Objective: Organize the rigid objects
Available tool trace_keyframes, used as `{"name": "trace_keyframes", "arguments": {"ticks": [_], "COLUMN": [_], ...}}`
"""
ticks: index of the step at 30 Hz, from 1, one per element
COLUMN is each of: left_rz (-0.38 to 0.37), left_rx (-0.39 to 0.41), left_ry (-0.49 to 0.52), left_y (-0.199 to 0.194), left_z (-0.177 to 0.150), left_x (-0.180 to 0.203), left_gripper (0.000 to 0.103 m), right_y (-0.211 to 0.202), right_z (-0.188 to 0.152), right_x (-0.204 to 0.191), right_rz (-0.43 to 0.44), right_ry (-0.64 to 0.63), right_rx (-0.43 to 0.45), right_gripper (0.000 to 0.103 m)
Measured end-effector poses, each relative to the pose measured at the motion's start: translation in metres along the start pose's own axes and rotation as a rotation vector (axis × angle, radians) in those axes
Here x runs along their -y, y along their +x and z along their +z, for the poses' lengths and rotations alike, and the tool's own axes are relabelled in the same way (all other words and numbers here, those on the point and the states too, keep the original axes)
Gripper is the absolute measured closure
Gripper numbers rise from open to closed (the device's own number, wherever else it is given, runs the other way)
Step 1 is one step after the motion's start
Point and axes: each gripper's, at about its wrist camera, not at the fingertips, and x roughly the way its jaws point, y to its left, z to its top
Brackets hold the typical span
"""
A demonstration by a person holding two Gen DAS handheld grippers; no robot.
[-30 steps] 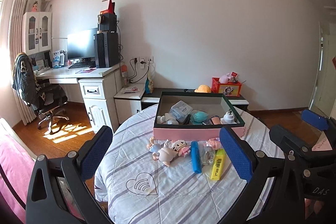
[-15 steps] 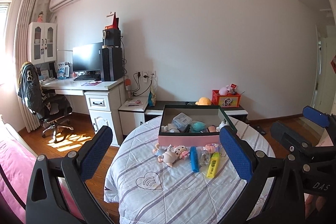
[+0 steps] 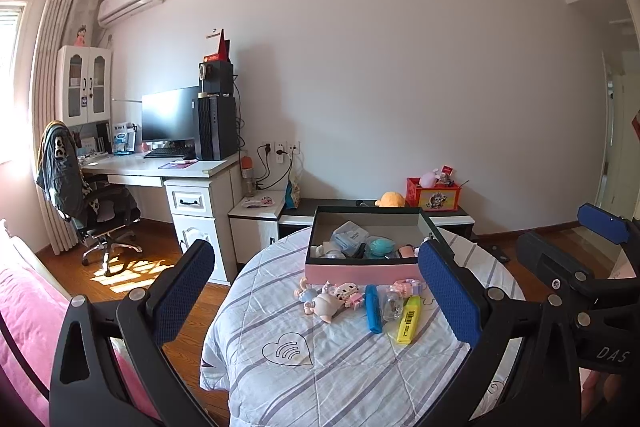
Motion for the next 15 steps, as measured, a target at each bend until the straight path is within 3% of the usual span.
{"name": "trace_keyframes", "arguments": {"ticks": [7,15], "left_rz": [-0.015,-0.061], "left_rx": [-0.074,-0.287], "left_ry": [0.011,0.000], "left_y": [0.031,0.102], "left_z": [-0.015,-0.062], "left_x": [0.005,0.008], "left_gripper": [0.000,0.000], "right_y": [0.026,0.088], "right_z": [-0.014,-0.055], "right_x": [0.006,0.019], "right_rz": [-0.001,0.012], "right_ry": [0.012,0.050], "right_rx": [-0.059,-0.231], "right_gripper": [0.000,0.000]}}
